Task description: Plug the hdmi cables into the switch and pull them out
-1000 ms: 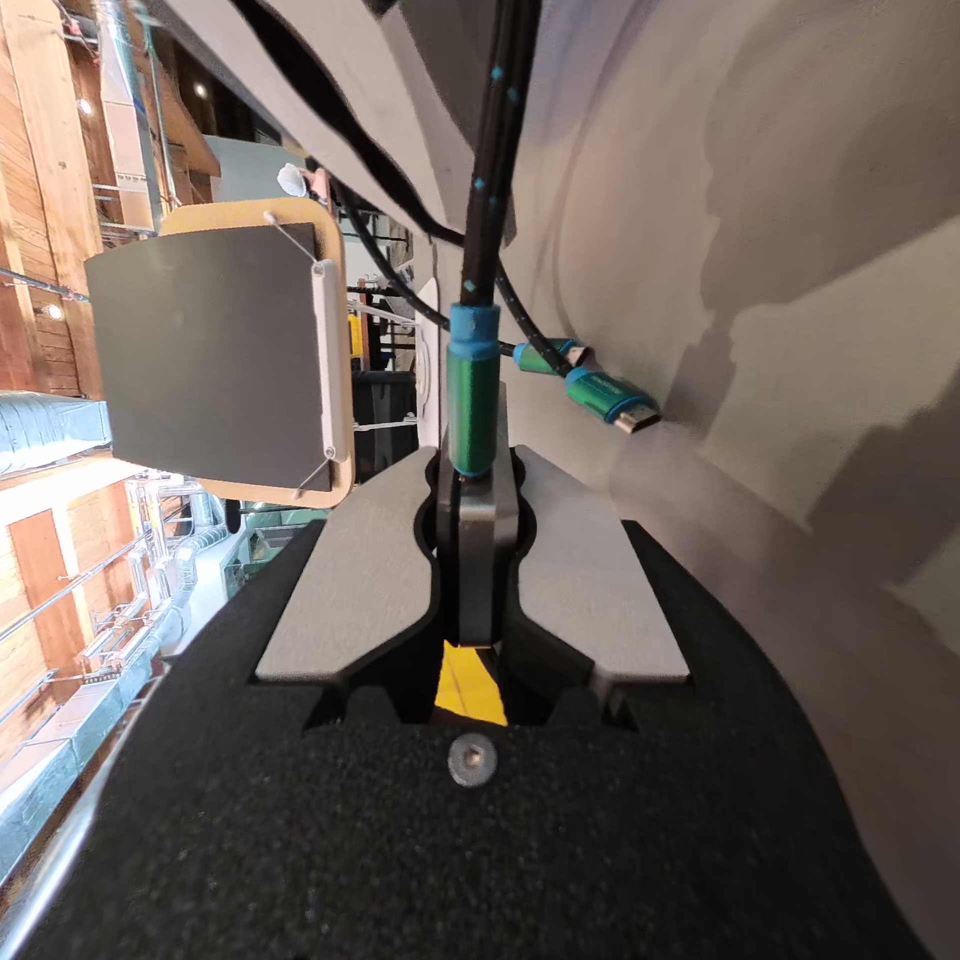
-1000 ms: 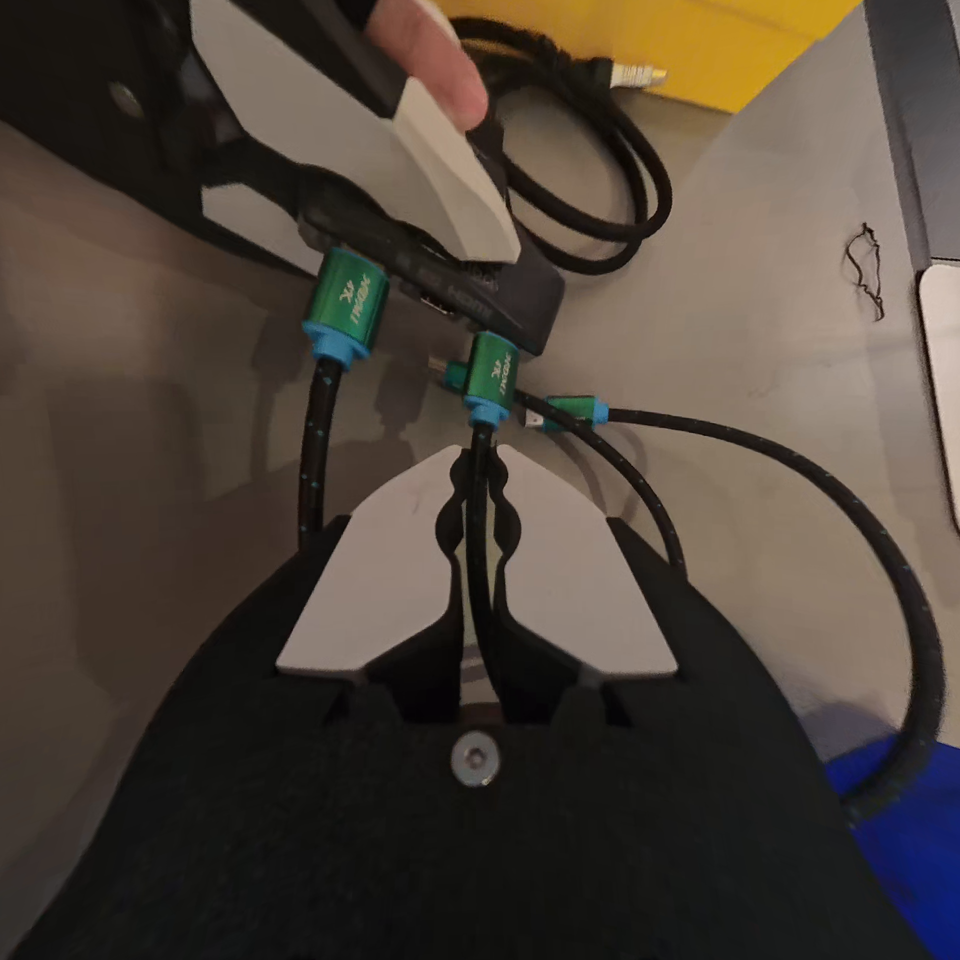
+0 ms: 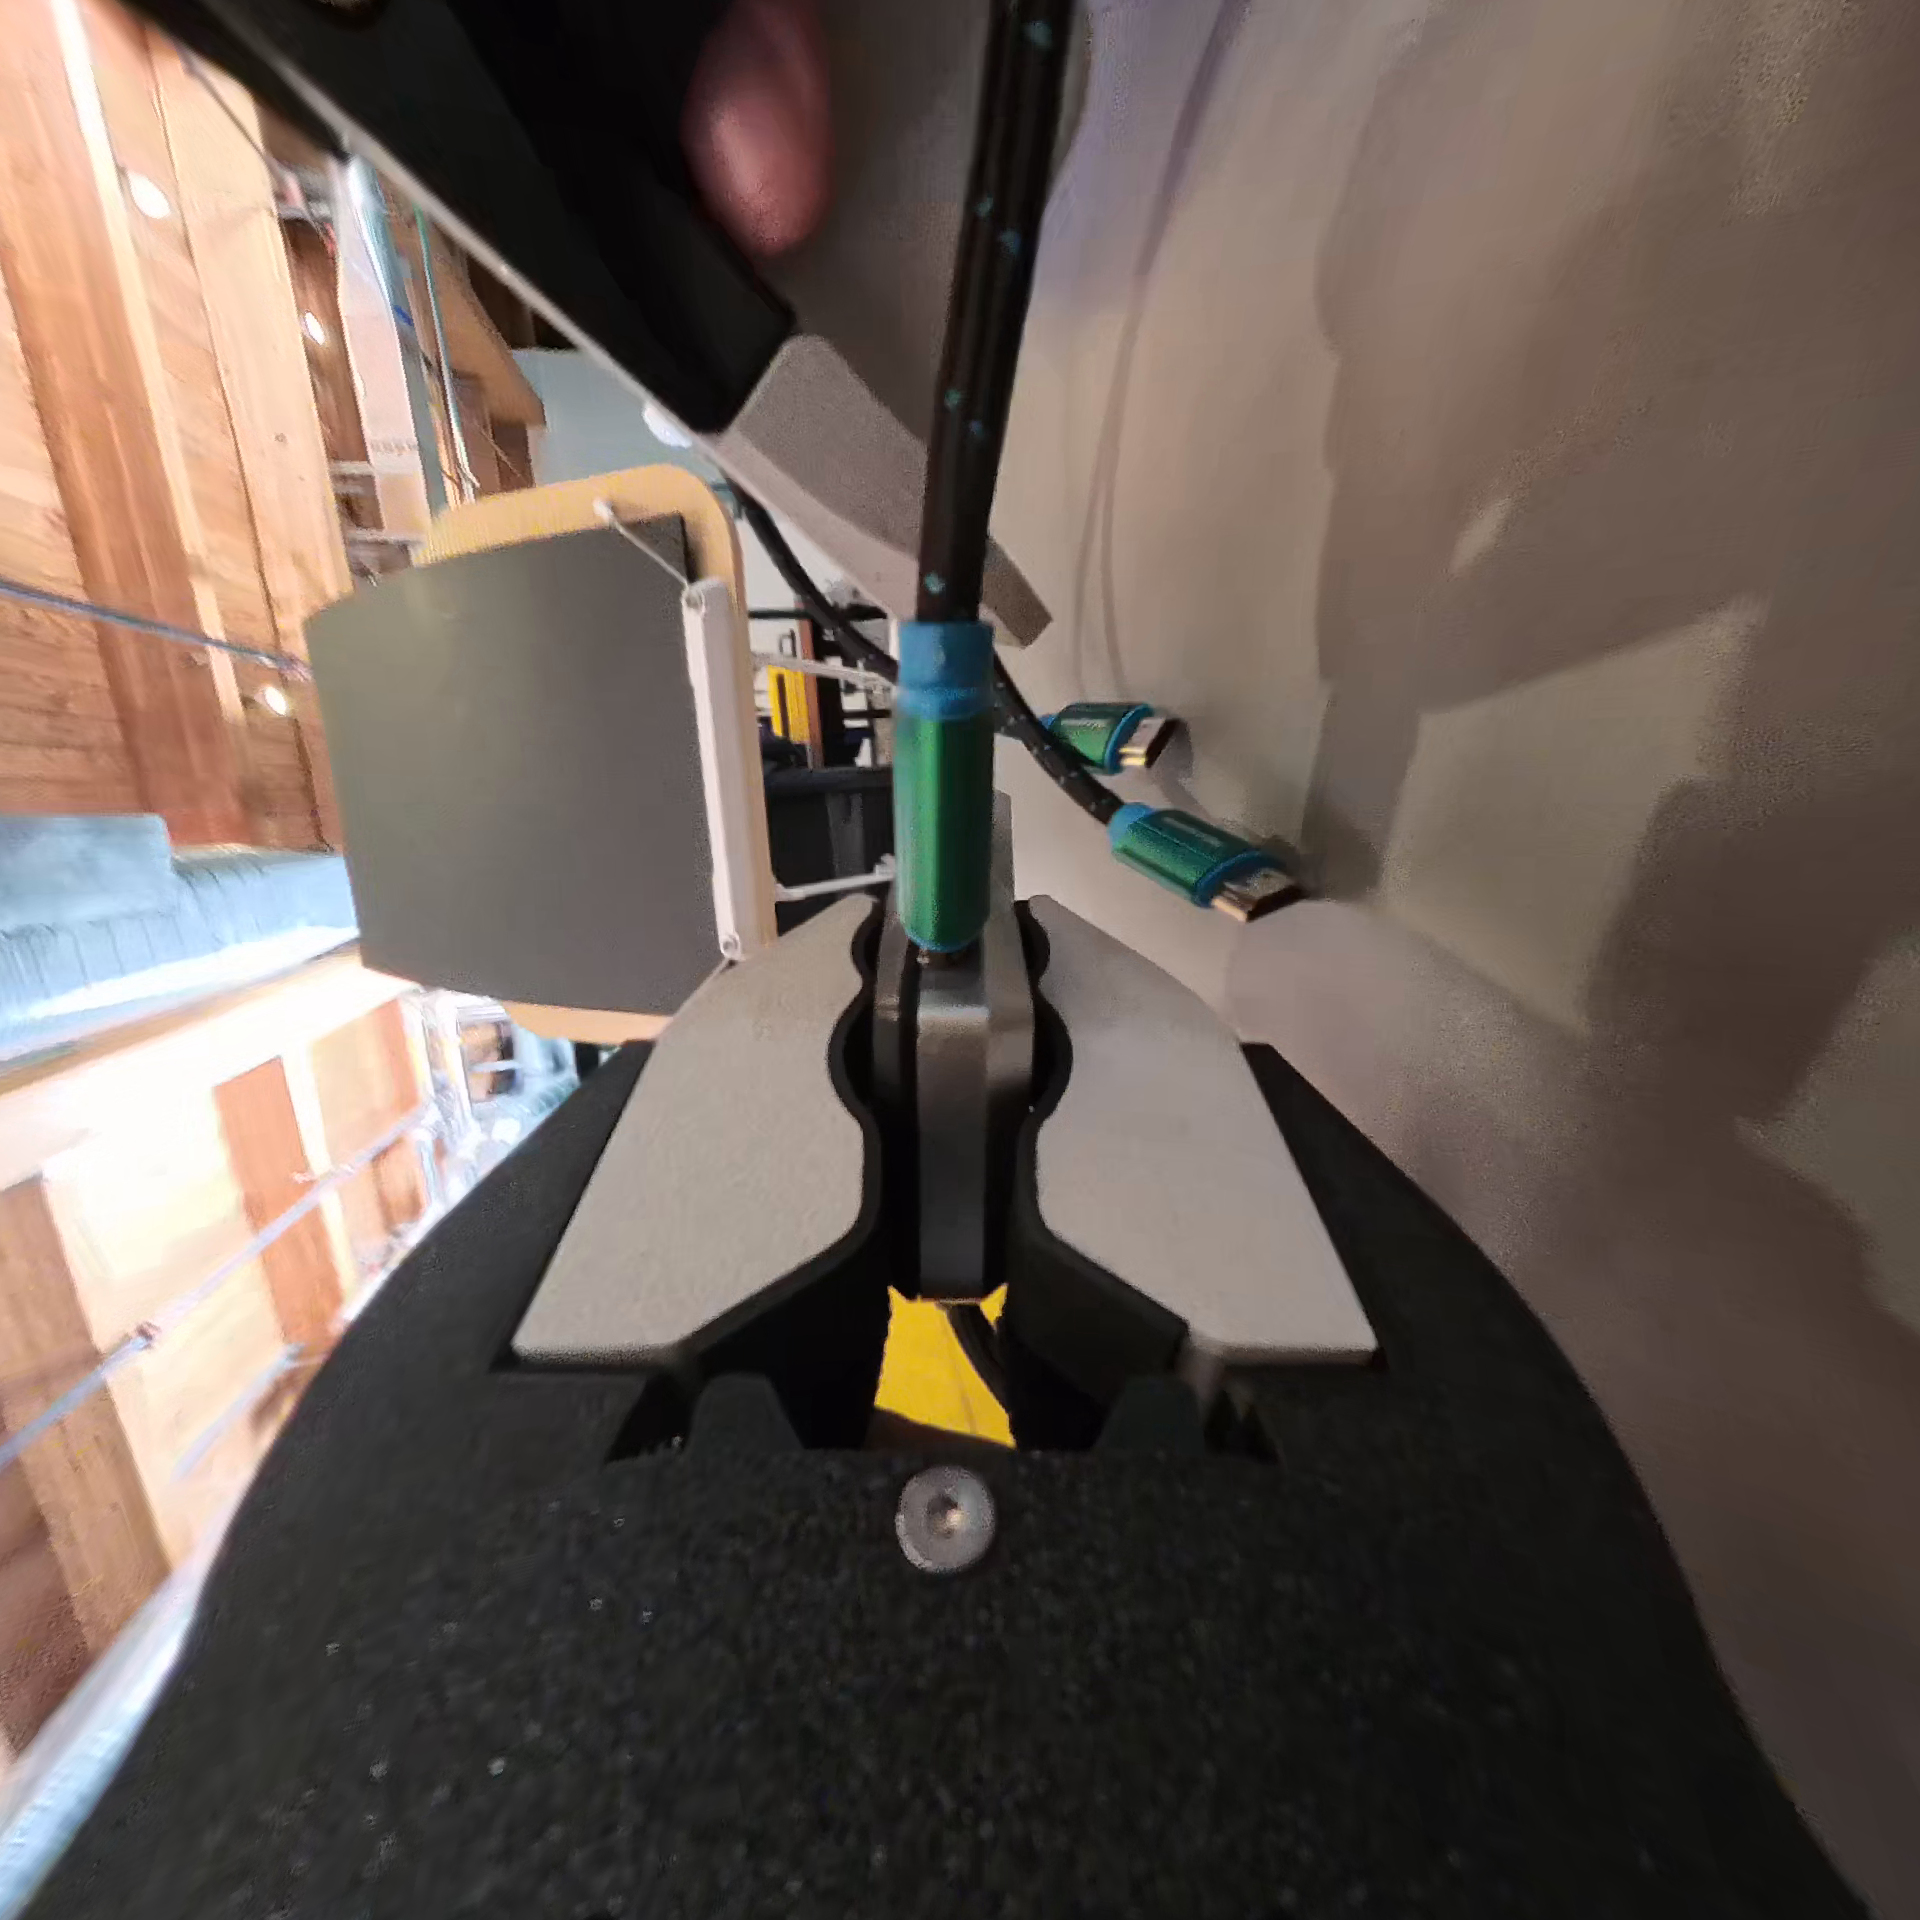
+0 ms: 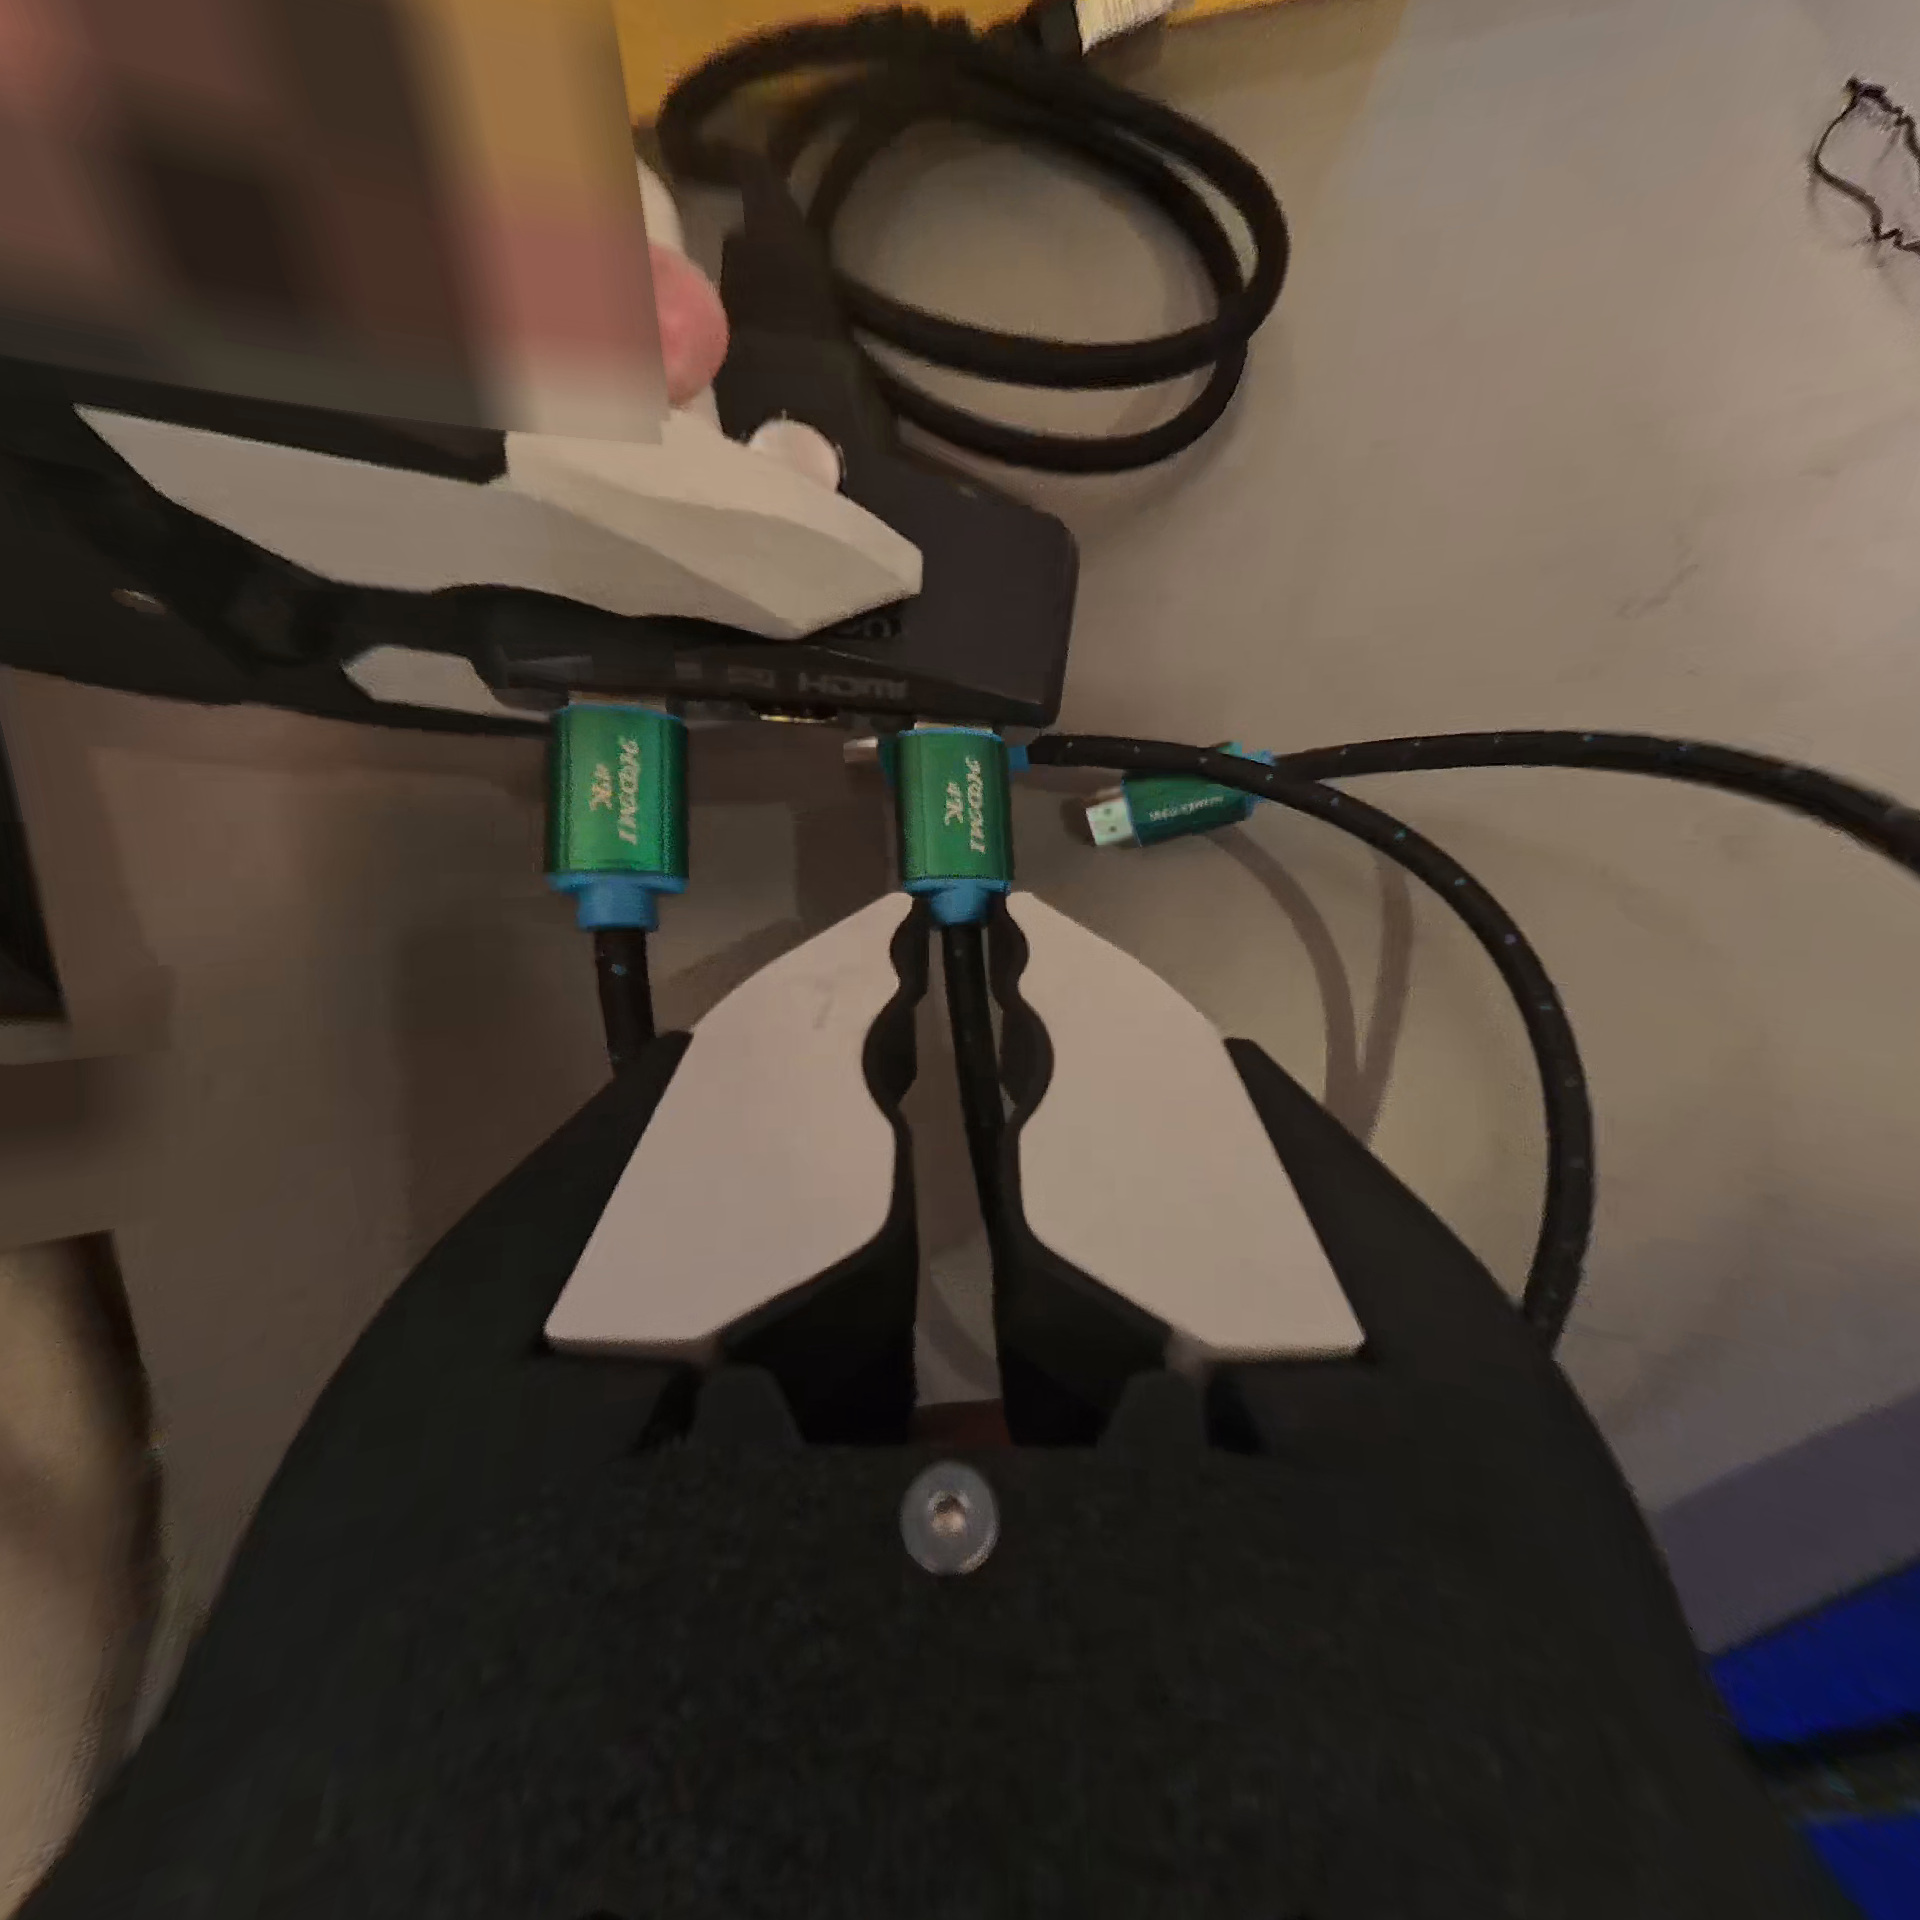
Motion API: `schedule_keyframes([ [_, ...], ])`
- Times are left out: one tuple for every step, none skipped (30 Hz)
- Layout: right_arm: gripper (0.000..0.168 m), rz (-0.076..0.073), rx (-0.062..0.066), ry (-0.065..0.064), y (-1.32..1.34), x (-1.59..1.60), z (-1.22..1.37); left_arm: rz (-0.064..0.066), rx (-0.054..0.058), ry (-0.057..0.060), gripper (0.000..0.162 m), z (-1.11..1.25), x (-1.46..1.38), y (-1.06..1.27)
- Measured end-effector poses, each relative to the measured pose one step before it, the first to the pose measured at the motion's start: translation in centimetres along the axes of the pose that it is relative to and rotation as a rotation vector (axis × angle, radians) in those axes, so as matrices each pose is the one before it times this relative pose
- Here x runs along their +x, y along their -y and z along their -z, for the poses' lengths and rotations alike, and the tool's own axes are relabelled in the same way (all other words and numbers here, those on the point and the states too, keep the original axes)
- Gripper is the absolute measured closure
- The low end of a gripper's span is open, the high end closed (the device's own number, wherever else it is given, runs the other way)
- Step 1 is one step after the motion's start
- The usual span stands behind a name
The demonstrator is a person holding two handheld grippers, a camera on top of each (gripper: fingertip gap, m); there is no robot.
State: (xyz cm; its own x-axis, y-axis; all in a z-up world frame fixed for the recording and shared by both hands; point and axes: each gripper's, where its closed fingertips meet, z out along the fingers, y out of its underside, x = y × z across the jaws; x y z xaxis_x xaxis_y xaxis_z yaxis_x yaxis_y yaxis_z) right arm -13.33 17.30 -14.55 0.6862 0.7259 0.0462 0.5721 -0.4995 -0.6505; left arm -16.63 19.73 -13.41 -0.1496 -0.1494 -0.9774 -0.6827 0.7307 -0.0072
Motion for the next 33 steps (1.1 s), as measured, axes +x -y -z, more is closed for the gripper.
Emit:
schedule_keyframes([
  [0.159, 0.0210, -0.0408, -0.0148, -0.559, 0.007, -0.275, -0.0128, 0.0051, -0.0160, 0.142, -0.162, 0.387, 0.168],
  [0.159, 0.0064, -0.0294, -0.0116, -0.489, 0.029, -0.319, -0.0067, 0.0008, -0.0099, 0.142, -0.149, 0.284, 0.043],
  [0.159, -0.0036, -0.0007, -0.0093, -0.146, 0.083, -0.167, -0.0003, 0.0029, 0.0030, 0.141, -0.082, -0.003, -0.105],
  [0.158, -0.0204, 0.0281, -0.0049, 0.221, 0.134, 0.078, 0.0272, 0.0099, 0.0001, 0.141, -0.022, -0.236, -0.257],
  [0.158, -0.0323, 0.0517, 0.0053, 0.580, 0.106, 0.306, 0.0600, 0.0133, -0.0083, 0.140, 0.021, -0.408, -0.287],
  [0.158, -0.0299, 0.0563, 0.0069, 0.788, 0.130, 0.526, 0.0621, 0.0126, -0.0103, 0.139, 0.051, -0.469, -0.194],
  [0.156, -0.0088, 0.0365, -0.0010, 0.783, 0.140, 0.775, 0.0471, 0.0091, -0.0073, 0.139, 0.079, -0.441, -0.134],
  [0.151, 0.0133, 0.0366, -0.0311, 1.073, 0.378, 1.234, 0.0480, 0.0089, -0.0036, 0.139, 0.087, -0.428, -0.136],
  [0.145, 0.0300, 0.0702, -0.0462, 1.809, 0.446, 1.906, 0.0547, 0.0120, -0.0014, 0.139, 0.150, -0.484, -0.133],
  [0.145, 0.0165, 0.1216, -0.0562, 2.649, 0.592, 2.433, 0.0546, 0.0131, -0.0002, 0.139, 0.167, -0.579, -0.150],
  [0.145, 0.0116, 0.1231, -0.0394, 2.781, 0.601, 2.679, 0.0593, 0.0139, -0.0016, 0.139, 0.148, -0.678, -0.157],
  [0.146, -0.0011, 0.0998, -0.0215, 2.458, 0.582, 2.552, 0.0714, 0.0134, -0.0008, 0.139, 0.099, -0.841, -0.138],
  [0.145, -0.0214, 0.0821, -0.0076, 2.081, 0.551, 2.310, 0.0881, 0.0125, -0.0025, 0.139, 0.055, -1.004, -0.075],
  [0.145, -0.0326, 0.0686, 0.0064, 1.574, 0.487, 2.045, 0.1004, 0.0176, -0.0045, 0.140, 0.069, -1.124, 0.130],
  [0.144, -0.0427, 0.0595, 0.0192, 0.983, 0.346, 1.688, 0.1095, 0.0293, -0.0059, 0.140, 0.106, -1.235, 0.420],
  [0.144, -0.0505, 0.0468, 0.0223, 0.276, 0.314, 1.208, 0.1191, 0.0430, -0.0150, 0.140, 0.133, -1.192, 0.782],
  [0.144, -0.0598, 0.0177, 0.0135, -0.623, 0.445, 0.524, 0.1181, 0.0543, -0.0276, 0.140, 0.148, -0.977, 1.134],
  [0.142, -0.0727, -0.0170, 0.0261, -1.401, 0.232, -0.219, 0.1107, 0.0623, -0.0366, 0.140, 0.092, -0.720, 1.406],
  [0.136, -0.0797, -0.0267, 0.0555, -1.710, -0.286, -0.911, 0.1059, 0.0672, -0.0428, 0.140, 0.017, -0.452, 1.571],
  [0.130, -0.0716, -0.0263, 0.0665, -1.689, -0.494, -1.372, 0.0965, 0.0681, -0.0522, 0.140, -0.078, -0.149, 1.608],
  [0.128, -0.0481, -0.0132, 0.0496, -1.377, -0.234, -1.588, 0.0822, 0.0645, -0.0521, 0.140, -0.148, 0.027, 1.530],
  [0.126, -0.0343, -0.0027, 0.0303, -0.994, 0.102, -1.576, 0.0733, 0.0582, -0.0436, 0.141, -0.196, 0.030, 1.373],
  [0.124, -0.0387, 0.0041, 0.0367, -0.565, 0.113, -1.469, 0.0723, 0.0493, -0.0480, 0.144, -0.258, 0.167, 1.167],
  [0.120, -0.0447, 0.0119, 0.0391, -0.084, 0.196, -1.288, 0.0741, 0.0404, -0.0582, 0.144, -0.273, 0.366, 0.937],
  [0.119, -0.0337, 0.0242, 0.0344, 0.482, 0.242, -1.025, 0.0770, 0.0328, -0.0567, 0.144, -0.296, 0.384, 0.679],
  [0.119, -0.0159, 0.0289, 0.0293, 0.806, 0.178, -0.832, 0.0745, 0.0227, -0.0460, 0.144, -0.312, 0.314, 0.397],
  [0.120, -0.0032, 0.0141, 0.0244, 0.758, 0.129, -0.760, 0.0669, 0.0108, -0.0418, 0.140, -0.334, 0.295, 0.104],
  [0.120, 0.0057, -0.0057, 0.0203, 0.540, 0.034, -0.767, 0.0577, 0.0031, -0.0422, 0.139, -0.343, 0.331, -0.095],
  [0.120, 0.0182, -0.0199, 0.0149, 0.362, -0.057, -0.722, 0.0456, -0.0031, -0.0365, 0.139, -0.347, 0.304, -0.238],
  [0.121, 0.0275, -0.0128, 0.0075, 0.446, -0.096, -0.599, 0.0299, -0.0078, -0.0218, 0.139, -0.341, 0.173, -0.330],
  [0.121, 0.0233, -0.0120, -0.0002, 0.382, -0.029, -0.469, 0.0132, -0.0104, -0.0097, 0.140, -0.362, 0.089, -0.378],
  [0.123, 0.0136, -0.0182, 0.0039, 0.256, -0.098, -0.364, 0.0036, -0.0125, -0.0079, 0.140, -0.358, 0.135, -0.399],
  [0.130, 0.0157, -0.0148, -0.0012, 0.217, -0.024, -0.214, 0.0038, -0.0104, -0.0105, 0.140, -0.370, 0.200, -0.345],
])
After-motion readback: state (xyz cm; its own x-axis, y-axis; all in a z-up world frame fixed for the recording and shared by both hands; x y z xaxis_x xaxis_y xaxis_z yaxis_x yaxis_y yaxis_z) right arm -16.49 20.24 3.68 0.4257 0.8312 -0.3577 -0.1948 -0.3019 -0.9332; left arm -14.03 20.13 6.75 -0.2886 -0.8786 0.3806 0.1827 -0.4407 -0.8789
